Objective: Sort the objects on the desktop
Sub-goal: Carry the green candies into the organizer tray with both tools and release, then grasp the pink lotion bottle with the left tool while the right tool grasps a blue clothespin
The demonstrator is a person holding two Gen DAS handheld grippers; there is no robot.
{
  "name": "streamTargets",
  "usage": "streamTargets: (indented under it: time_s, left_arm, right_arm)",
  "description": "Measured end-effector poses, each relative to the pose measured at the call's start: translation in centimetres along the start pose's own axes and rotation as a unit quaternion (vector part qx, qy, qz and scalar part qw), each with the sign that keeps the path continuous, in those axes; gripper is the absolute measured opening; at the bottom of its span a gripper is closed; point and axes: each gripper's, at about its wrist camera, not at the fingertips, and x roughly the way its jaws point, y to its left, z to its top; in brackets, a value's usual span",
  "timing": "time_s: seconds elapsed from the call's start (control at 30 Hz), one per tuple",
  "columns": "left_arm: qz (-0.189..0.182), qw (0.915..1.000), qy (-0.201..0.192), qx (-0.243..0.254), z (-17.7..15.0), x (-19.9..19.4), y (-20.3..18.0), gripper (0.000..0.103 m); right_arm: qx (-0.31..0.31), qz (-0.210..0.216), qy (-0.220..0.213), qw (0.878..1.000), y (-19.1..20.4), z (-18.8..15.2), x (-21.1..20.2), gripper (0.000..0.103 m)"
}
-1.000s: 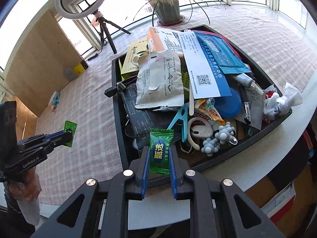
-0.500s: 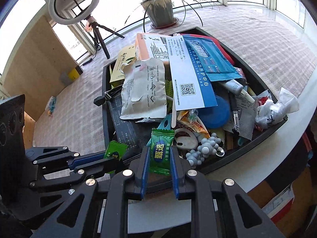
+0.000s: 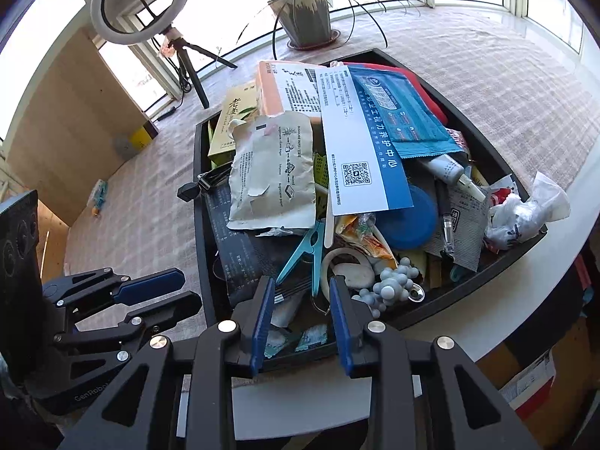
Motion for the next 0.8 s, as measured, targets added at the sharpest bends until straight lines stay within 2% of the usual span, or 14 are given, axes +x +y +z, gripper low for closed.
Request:
streamTargets:
  time_s: [0.27, 0.53, 0.6, 0.67, 0.8]
  left_arm:
    - [0.055, 0.9967, -0.009, -0.058, -2.3, -3.0, 6.2, 0.028]
    - [0.136, 0.9808, -0.017, -0.139, -5.9, -7.9, 15.5, 0.028]
    - [0.149, 0.9752, -0.017, -0.163, -7.0, -9.0, 18.0, 0.031]
    - [0.163, 0.9676, -0.022, -0.192, -8.4, -10.2, 20.6, 0.050]
    - [0.179, 0.9536, -0.040, -0.239, -11.2, -12.6, 25.5, 0.052]
  right_arm:
    - [-0.051, 0.015, 0.005, 0.999, 4.9, 1.4, 1.3, 0.031]
    - [-0.120, 0.035, 0.015, 0.992, 12.7, 3.1, 3.8, 0.033]
    - [-0.140, 0.042, 0.018, 0.989, 15.1, 3.5, 4.6, 0.034]
    - [-0.161, 0.048, 0.020, 0.986, 17.7, 3.9, 5.4, 0.034]
    - [-0.210, 0.062, 0.027, 0.975, 23.2, 4.8, 7.3, 0.035]
